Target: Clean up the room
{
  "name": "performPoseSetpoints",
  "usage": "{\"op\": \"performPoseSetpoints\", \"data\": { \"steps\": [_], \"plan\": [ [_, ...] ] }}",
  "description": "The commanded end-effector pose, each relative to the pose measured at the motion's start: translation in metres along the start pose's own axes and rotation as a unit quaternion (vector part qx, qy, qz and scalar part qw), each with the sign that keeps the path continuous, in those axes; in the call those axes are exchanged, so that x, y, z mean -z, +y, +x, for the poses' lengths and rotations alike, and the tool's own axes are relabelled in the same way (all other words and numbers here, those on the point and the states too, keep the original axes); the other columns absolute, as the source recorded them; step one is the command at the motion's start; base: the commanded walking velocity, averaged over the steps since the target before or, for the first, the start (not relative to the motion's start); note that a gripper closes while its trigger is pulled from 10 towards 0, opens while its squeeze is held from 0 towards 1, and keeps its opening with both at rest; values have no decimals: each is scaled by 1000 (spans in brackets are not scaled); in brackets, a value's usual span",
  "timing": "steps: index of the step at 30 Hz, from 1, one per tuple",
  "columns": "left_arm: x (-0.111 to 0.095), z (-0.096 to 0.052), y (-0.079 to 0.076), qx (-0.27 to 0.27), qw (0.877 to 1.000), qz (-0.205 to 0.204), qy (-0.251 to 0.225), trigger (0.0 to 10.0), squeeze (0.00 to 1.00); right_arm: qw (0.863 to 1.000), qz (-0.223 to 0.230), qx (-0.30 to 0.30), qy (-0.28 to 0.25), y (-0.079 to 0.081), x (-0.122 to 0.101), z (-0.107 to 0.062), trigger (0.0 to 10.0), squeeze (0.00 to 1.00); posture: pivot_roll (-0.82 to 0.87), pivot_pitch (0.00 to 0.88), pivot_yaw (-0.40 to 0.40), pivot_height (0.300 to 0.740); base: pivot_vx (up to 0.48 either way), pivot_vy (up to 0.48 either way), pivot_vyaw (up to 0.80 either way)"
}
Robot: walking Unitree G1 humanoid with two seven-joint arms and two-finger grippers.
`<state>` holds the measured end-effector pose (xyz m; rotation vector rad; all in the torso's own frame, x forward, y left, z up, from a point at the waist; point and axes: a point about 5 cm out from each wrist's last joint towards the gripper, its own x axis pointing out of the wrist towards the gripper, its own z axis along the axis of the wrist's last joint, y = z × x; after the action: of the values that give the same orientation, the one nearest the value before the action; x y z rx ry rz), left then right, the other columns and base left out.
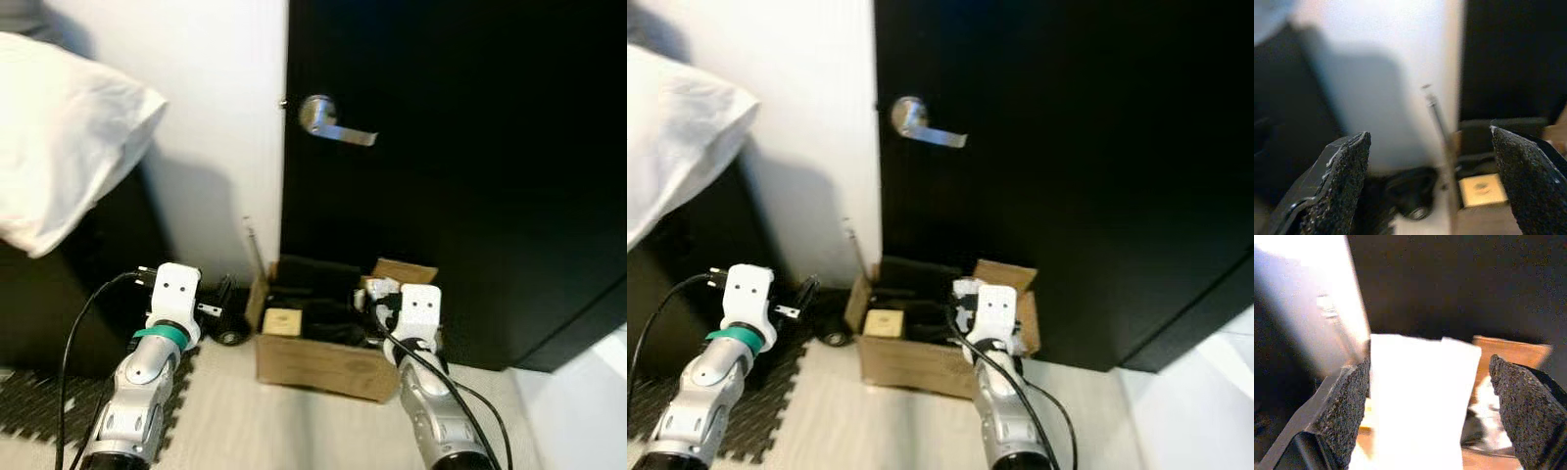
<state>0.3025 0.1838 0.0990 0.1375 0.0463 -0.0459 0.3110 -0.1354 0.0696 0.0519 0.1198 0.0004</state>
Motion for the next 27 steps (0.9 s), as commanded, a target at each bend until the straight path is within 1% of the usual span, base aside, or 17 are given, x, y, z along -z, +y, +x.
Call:
{"op": "performPoseSetpoints", "data": {
  "steps": [1,6,19,21,22,27],
  "plan": [
    [5,-2,-2,1,1000,-3,9,10000,0,1000,5,7,19,-4,9,-3,10000,0,150,0,20,740,-281,0,0],
    [6,-3,-2,0,1000,-1,9,10000,0,1000,11,5,22,-4,10,-3,10000,0,150,0,20,740,-266,0,0],
    [7,-2,-2,-1,1000,6,12,10000,0,999,19,14,25,-5,11,-3,10000,0,150,0,16,740,0,0,0],
    [7,-2,-2,-2,1000,6,13,10000,0,1000,14,15,22,-5,10,-3,10000,0,150,0,16,740,0,0,0],
    [8,-2,-3,-1,1000,7,14,10000,0,1000,-3,15,15,-6,9,-2,10000,0,150,0,16,740,0,0,0],
    [8,-3,-3,-1,1000,8,16,10000,0,1000,-20,15,12,-5,9,-2,10000,0,149,0,16,740,0,0,0]
  ]
}}
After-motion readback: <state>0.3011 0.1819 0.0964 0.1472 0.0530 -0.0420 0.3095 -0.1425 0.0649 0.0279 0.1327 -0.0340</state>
